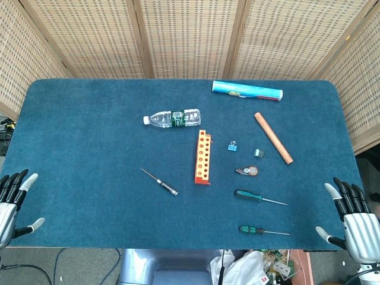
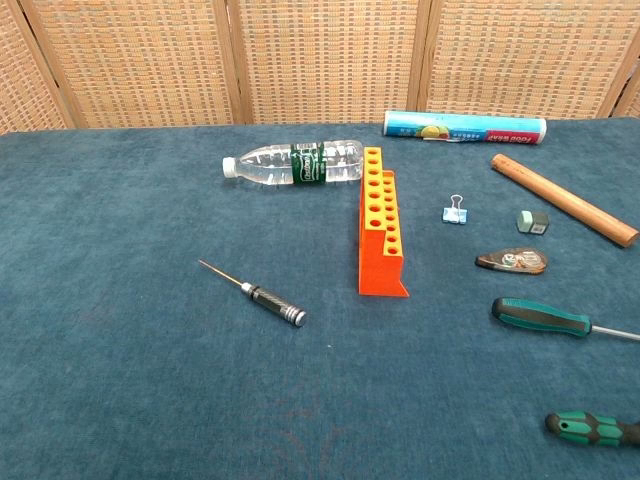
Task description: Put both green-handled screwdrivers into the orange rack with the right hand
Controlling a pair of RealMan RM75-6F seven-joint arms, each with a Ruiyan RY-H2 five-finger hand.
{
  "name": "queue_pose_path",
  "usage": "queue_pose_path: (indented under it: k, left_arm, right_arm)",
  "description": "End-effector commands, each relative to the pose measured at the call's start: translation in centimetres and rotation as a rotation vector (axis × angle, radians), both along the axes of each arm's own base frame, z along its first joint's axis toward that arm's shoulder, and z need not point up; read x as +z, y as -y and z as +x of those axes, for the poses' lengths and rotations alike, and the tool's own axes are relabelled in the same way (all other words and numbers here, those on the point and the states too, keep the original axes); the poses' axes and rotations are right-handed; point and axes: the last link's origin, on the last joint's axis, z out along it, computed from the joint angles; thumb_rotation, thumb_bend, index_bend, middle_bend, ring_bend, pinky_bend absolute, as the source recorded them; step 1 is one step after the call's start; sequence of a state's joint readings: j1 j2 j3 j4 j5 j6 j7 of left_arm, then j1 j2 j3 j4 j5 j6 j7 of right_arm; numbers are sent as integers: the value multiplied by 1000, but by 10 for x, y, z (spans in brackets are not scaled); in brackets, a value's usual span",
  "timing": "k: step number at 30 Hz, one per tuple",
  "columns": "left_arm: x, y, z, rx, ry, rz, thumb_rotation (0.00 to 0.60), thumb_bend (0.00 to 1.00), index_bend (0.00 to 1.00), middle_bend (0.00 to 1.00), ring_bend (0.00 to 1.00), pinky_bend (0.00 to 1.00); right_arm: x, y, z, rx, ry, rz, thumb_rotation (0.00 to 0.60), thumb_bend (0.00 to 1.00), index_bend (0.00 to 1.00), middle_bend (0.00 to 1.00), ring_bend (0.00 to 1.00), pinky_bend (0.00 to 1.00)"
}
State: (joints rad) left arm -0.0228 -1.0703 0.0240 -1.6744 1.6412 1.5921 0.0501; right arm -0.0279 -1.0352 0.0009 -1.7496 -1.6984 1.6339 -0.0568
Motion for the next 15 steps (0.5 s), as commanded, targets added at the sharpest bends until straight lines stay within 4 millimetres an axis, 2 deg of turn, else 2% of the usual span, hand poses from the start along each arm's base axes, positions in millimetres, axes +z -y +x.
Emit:
queue_pose_path:
  k: [1, 6, 9, 14, 15]
  left_arm:
    - [0, 0, 0, 1, 1, 0, 600, 0, 0, 0, 0, 0]
    - [0, 0, -1, 6, -1, -4, 600, 0, 0, 0, 0, 0]
    - [-1, -1, -1, 7, -3, -8, 600, 0, 0, 0, 0, 0]
    - [-1, -4, 0, 7, -12, -5, 600, 0, 0, 0, 0, 0]
    - [-3, -5, -1, 15, -15, -7, 600, 0, 0, 0, 0, 0]
  right_arm:
    - [-1, -1, 1, 2, -2, 7, 600, 0, 55, 0, 0, 0]
    - [-6, -1, 1, 0, -8, 35, 600, 0, 55, 0, 0, 0]
    - [-15, -2, 2, 1, -11, 96, 600, 0, 63, 0, 0, 0]
    - [-46, 1, 7, 28, -4, 284, 600, 0, 156, 0, 0, 0]
    - [-60, 5, 8, 34, 2, 359, 600, 0, 181, 0, 0, 0]
